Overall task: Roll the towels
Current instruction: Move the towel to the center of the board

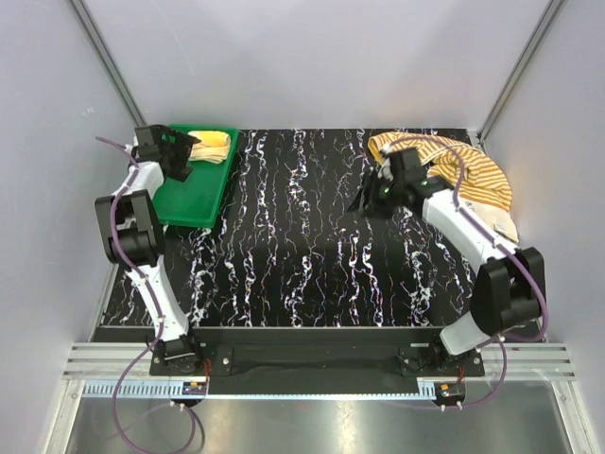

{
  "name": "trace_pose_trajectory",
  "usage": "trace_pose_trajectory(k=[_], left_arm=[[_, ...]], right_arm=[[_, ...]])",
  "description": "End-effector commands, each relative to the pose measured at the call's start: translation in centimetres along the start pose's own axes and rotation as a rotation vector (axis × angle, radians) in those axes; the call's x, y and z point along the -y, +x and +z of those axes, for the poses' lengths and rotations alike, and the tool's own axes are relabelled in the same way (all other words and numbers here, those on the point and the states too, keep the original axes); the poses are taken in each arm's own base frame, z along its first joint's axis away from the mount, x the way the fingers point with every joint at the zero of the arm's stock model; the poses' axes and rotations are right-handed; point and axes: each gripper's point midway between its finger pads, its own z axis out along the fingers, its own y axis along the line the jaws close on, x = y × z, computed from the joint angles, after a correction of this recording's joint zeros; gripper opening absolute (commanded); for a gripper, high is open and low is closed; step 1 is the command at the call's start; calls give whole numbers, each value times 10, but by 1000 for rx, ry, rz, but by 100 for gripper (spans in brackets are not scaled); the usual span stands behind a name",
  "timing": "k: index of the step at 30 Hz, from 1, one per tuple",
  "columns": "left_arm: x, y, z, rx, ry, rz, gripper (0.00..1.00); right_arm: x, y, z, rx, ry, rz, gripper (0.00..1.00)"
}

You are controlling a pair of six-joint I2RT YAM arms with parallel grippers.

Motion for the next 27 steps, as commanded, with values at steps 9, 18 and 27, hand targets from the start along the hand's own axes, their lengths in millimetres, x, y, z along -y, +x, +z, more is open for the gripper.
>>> trace_pose_trajectory(k=[9,18,27], left_arm=[[56,58,-144,-21,148,443,99],[30,178,-271,-270,217,823,99],[-53,191,-311,-242,193,1057,99]], right_arm=[[101,-97,3,63,239,212,53],[160,-148,33,90,313,329,45],[200,-194,74,177,419,359,45]])
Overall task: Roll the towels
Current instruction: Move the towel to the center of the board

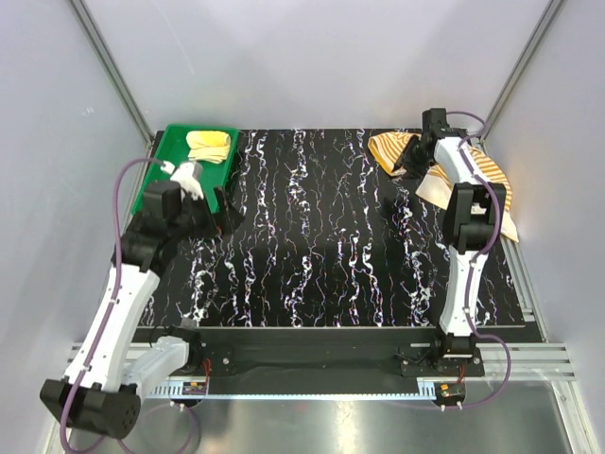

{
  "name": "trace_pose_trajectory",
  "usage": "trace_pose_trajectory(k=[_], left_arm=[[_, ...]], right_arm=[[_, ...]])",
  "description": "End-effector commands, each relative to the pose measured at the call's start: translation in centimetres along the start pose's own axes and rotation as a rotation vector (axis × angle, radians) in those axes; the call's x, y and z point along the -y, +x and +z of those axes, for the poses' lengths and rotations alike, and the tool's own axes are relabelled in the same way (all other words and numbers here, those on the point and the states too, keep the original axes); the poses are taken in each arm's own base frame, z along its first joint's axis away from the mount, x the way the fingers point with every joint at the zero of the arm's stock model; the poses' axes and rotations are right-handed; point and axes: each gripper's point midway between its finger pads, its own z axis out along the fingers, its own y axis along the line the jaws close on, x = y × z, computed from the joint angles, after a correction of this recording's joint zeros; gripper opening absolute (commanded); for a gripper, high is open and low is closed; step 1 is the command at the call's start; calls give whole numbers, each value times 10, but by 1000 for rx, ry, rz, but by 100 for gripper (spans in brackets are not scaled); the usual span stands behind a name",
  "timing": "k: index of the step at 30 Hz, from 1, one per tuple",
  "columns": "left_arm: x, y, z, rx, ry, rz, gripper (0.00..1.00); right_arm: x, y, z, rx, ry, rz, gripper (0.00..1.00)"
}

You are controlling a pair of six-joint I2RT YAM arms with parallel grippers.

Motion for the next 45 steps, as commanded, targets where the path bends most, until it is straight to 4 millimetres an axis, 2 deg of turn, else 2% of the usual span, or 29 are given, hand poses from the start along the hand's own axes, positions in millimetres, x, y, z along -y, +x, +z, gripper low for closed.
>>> trace_pose_trajectory(k=[1,2,7,9,11,17,22,25,26,31,34,37,38,40,41,43,44,45], left_arm=[[-31,37,1,-52,-90,85,99],[-32,48,2,-51,-74,83,99],[-35,65,1,-35,-69,21,99],[-29,62,-1,-1,-23,49,99],[-30,57,-3,16,-35,69,99],[-32,65,4,-21,-32,52,99],[-32,66,5,-28,-32,48,99],[-32,67,6,-31,-33,47,99],[-33,68,6,-35,-38,46,99],[-34,69,8,-45,-41,42,99],[-34,69,9,-45,-41,42,99],[-34,69,9,-48,-42,40,99],[-34,70,9,-50,-41,39,99],[-35,70,9,-51,-42,38,99],[-34,70,9,-50,-41,38,99],[-34,69,9,-50,-38,38,99],[-34,70,9,-51,-38,38,99],[-33,70,9,-52,-37,38,99]], right_arm=[[-2,-27,13,80,48,30,44],[1,-33,19,99,70,38,44],[-5,-55,30,169,63,54,45],[-1,-55,40,165,77,62,47],[0,-55,50,156,77,67,48],[2,-57,72,162,71,105,48],[2,-61,81,169,73,111,47],[3,-60,87,168,72,119,35],[2,-62,87,174,66,122,21],[-5,-59,86,160,29,127,2],[-11,-57,80,158,8,115,0],[-25,-55,64,155,-27,78,0],[-35,-60,48,168,-51,63,0],[-50,-60,31,167,-88,28,0],[-66,-59,13,173,-116,4,0],[-85,-52,-8,163,-164,-43,0],[-105,-46,-28,169,-199,-78,0],[-117,-42,-40,168,-225,-114,0]])
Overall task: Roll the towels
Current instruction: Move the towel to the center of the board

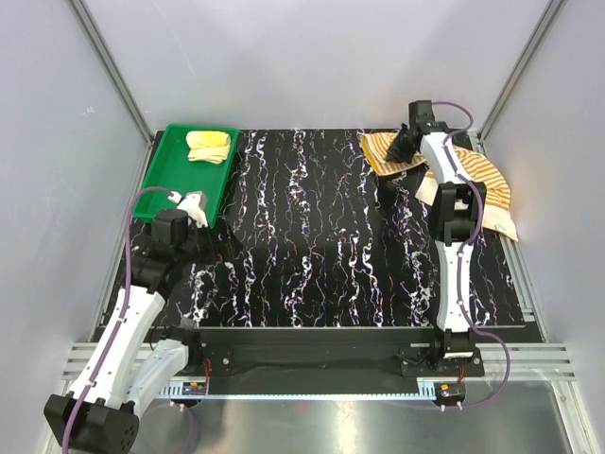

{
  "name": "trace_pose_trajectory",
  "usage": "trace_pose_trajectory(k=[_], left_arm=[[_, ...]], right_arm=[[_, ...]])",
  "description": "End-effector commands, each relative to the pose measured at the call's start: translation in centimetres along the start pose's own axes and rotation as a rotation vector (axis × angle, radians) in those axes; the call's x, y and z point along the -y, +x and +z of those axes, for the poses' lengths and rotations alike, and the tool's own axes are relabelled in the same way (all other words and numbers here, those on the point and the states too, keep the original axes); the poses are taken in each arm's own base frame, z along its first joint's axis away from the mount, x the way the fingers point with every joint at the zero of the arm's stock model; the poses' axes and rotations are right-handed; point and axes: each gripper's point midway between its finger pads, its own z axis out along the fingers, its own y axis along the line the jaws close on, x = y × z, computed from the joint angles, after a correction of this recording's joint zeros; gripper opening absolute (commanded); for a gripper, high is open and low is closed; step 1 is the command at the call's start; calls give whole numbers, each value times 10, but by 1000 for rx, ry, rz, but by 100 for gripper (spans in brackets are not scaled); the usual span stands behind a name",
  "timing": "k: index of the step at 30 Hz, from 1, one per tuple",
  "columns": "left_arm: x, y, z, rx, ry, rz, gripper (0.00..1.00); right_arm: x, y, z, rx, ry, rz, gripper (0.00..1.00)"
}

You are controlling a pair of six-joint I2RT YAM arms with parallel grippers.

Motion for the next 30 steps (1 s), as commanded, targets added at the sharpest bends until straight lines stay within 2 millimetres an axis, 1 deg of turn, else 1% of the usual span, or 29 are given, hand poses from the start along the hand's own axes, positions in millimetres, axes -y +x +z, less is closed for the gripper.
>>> trace_pose_trajectory(k=[1,2,3,4,5,6,7,8,9,11,12,13,15,16,17,18,19,20,21,22,23,24,25,26,27,28,30], left_arm=[[7,-11,1,39,32,18,99],[7,-11,1,38,33,18,99],[7,-11,0,40,34,18,99],[7,-12,-1,45,33,18,99],[7,-13,-1,48,34,19,99],[7,-13,-1,48,32,19,99],[8,-13,-2,49,34,19,99],[7,-13,-3,53,32,19,99],[8,-15,-4,60,36,21,99],[11,-15,-6,66,49,25,99],[12,-16,-7,68,53,26,99],[13,-16,-8,73,57,27,99],[14,-17,-10,81,62,29,99],[15,-18,-11,86,66,32,99],[15,-19,-12,88,70,34,99],[17,-20,-13,90,77,37,99],[19,-19,-15,93,90,42,99],[21,-20,-16,97,98,49,99],[22,-20,-17,101,107,52,99],[25,-22,-20,115,121,58,99],[26,-22,-20,117,124,59,99],[26,-23,-22,123,125,62,99],[26,-23,-23,128,127,63,99],[25,-23,-22,131,124,63,99],[25,-24,-23,132,121,63,99],[24,-23,-22,129,116,62,99],[24,-23,-22,129,112,60,99]], right_arm=[[-103,-3,-106,54,-241,-168,0],[-113,3,-125,44,-266,-188,0],[-130,17,-135,25,-297,-227,0],[-143,23,-155,22,-329,-247,0],[-150,30,-165,18,-342,-264,0],[-167,46,-176,5,-372,-302,0],[-176,50,-189,14,-389,-319,0],[-187,54,-210,30,-416,-336,0],[-201,65,-223,29,-445,-358,0],[-223,62,-263,86,-523,-386,0],[-229,58,-275,114,-544,-387,0],[-238,43,-302,192,-578,-383,0],[-245,26,-327,281,-591,-376,0],[-250,13,-354,354,-624,-371,0],[-255,11,-367,374,-655,-370,0],[-260,15,-376,364,-698,-377,0],[-268,12,-403,403,-769,-383,0],[-274,17,-415,403,-819,-390,0],[-278,26,-422,382,-866,-415,0],[-287,26,-456,443,-946,-442,0],[-294,34,-477,470,-996,-484,0],[-299,42,-508,490,-1075,-526,0],[-301,48,-545,535,-1159,-559,0],[-301,54,-569,538,-1222,-565,0],[-298,68,-595,514,-1309,-610,0],[-287,77,-640,564,-1390,-640,0],[-271,92,-672,573,-1443,-673,0]])
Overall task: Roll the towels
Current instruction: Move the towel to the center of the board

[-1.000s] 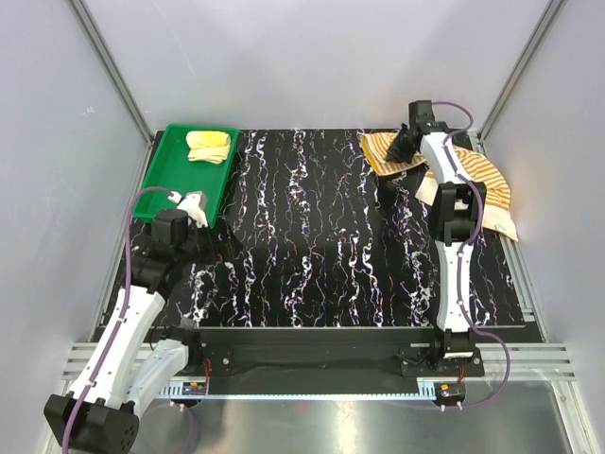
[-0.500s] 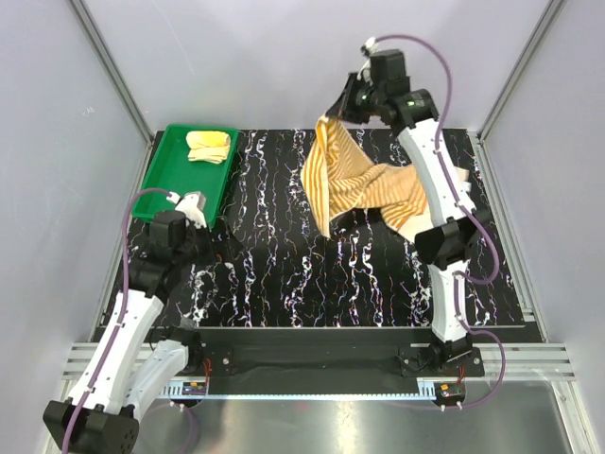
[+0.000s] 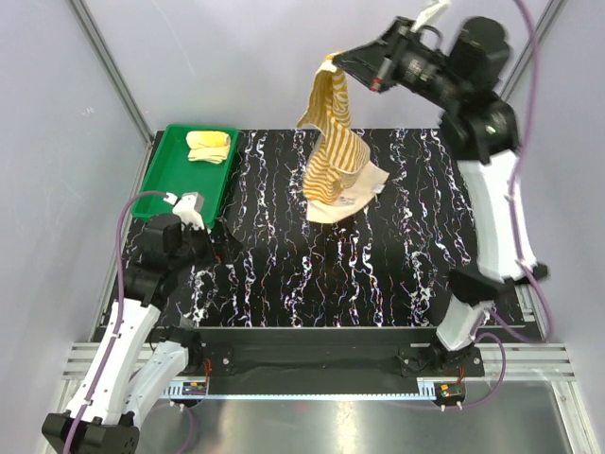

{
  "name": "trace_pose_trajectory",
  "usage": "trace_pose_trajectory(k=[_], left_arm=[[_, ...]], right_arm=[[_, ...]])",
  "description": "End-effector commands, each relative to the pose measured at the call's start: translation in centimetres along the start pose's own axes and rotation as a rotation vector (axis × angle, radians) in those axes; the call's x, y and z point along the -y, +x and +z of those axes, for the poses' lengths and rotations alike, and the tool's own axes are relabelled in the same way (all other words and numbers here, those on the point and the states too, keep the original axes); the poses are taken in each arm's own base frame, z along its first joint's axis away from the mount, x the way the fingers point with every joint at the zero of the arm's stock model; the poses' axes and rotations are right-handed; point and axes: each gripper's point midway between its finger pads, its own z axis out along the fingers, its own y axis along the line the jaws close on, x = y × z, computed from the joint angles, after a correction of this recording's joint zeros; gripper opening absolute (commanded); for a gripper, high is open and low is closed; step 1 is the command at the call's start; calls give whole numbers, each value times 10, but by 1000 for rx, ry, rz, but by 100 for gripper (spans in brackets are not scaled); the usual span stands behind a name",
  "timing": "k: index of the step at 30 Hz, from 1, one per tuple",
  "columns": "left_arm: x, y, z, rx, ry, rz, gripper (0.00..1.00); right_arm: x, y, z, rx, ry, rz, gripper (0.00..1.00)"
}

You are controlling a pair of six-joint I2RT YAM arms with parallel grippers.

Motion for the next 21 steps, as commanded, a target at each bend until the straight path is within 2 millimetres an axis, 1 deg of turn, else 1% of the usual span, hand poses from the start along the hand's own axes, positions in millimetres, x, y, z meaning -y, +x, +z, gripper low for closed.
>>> trace_pose_trajectory(k=[1,2,3,4,5,6,7,8,9,10,11,12,13,14,15,17,18,19,20,21], left_arm=[[8,-15,-2,53,34,31,99],[7,-15,-3,56,30,32,99],[7,-16,-3,58,29,31,99],[7,-17,-3,60,29,30,99],[6,-17,-2,59,27,29,99],[6,-15,-1,53,27,27,99],[6,-16,-1,51,30,26,99],[6,-15,0,46,30,25,99],[6,-15,1,41,28,24,99],[5,-14,2,36,26,23,99],[4,-13,3,30,23,21,99],[2,-12,7,16,13,15,99],[2,-13,8,12,9,11,99],[2,-12,12,2,10,-1,99],[-1,-9,20,-25,-1,-18,99],[1,-9,30,-49,-9,-47,99],[0,-4,41,-88,-17,-60,99],[2,-5,47,-102,-20,-66,99],[10,-1,53,-126,-7,-64,99],[10,9,66,-184,-22,-65,99]], right_arm=[[-127,-51,-102,163,-289,-183,0],[-121,-47,-111,175,-241,-218,0],[-77,-23,-100,144,-92,-169,0],[-85,-26,-134,199,-39,-200,0],[-67,-16,-141,196,48,-204,0],[-18,5,-143,181,240,-161,0],[-7,19,-168,169,339,-142,0],[15,34,-177,154,440,-106,0],[61,68,-187,105,615,-71,0],[70,86,-207,88,679,-51,0],[84,106,-216,71,744,8,0],[111,145,-226,3,835,49,0],[112,162,-234,-23,836,78,0],[115,181,-235,-51,832,125,0],[124,220,-235,-137,820,174,0],[122,245,-238,-170,787,237,0],[125,268,-240,-224,771,269,0],[123,273,-243,-222,762,277,0],[122,280,-244,-239,746,283,0],[123,289,-247,-257,742,289,0]])
